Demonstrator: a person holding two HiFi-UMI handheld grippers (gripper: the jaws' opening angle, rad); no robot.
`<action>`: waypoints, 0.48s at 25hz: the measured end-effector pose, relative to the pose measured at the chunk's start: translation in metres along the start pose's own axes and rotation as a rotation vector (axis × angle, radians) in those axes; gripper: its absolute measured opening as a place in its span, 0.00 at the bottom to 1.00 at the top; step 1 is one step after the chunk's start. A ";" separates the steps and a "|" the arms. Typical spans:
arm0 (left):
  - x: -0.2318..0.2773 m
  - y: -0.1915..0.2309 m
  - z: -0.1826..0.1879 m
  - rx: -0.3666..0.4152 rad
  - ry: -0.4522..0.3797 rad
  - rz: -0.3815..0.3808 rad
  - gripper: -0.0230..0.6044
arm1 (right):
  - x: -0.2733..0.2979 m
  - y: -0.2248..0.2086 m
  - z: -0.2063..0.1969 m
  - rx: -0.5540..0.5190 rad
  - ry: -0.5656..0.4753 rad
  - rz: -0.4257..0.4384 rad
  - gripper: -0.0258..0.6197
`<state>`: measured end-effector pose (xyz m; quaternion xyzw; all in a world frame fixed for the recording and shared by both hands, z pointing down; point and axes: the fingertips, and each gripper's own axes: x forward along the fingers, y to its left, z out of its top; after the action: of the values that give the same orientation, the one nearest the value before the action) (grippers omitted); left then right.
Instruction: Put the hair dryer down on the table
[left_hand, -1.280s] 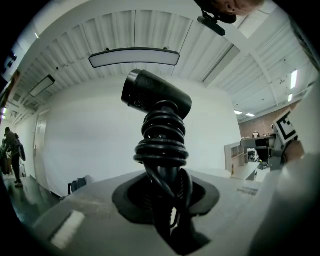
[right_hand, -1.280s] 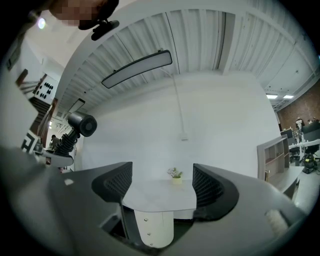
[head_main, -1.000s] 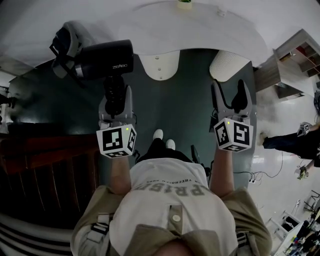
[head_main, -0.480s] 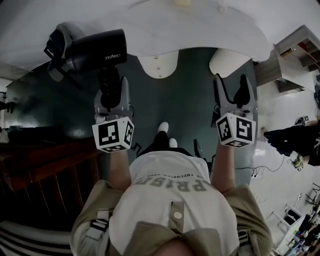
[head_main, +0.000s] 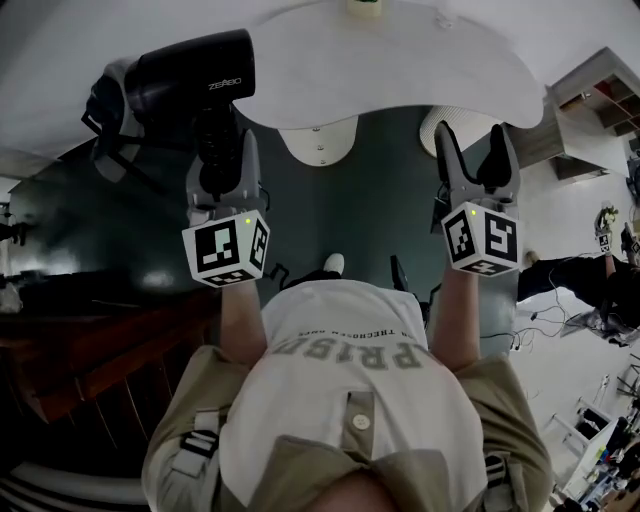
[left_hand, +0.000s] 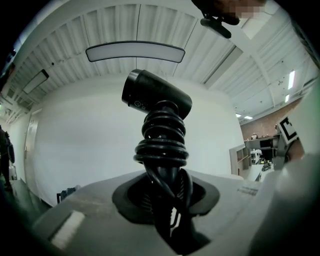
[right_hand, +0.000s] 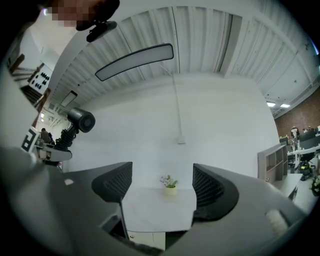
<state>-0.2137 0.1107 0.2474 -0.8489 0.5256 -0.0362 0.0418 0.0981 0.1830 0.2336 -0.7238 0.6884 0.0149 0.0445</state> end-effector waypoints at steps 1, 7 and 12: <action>0.006 0.003 0.000 -0.004 -0.003 -0.002 0.23 | 0.006 0.000 0.002 -0.007 -0.003 -0.003 0.61; 0.027 0.022 -0.008 -0.041 -0.008 -0.013 0.23 | 0.029 0.010 0.005 -0.035 -0.008 -0.015 0.61; 0.037 0.018 -0.024 -0.063 0.015 -0.029 0.23 | 0.031 0.006 -0.010 -0.050 0.044 -0.030 0.61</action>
<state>-0.2162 0.0688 0.2696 -0.8570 0.5146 -0.0268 0.0106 0.0936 0.1508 0.2410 -0.7349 0.6779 0.0154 0.0113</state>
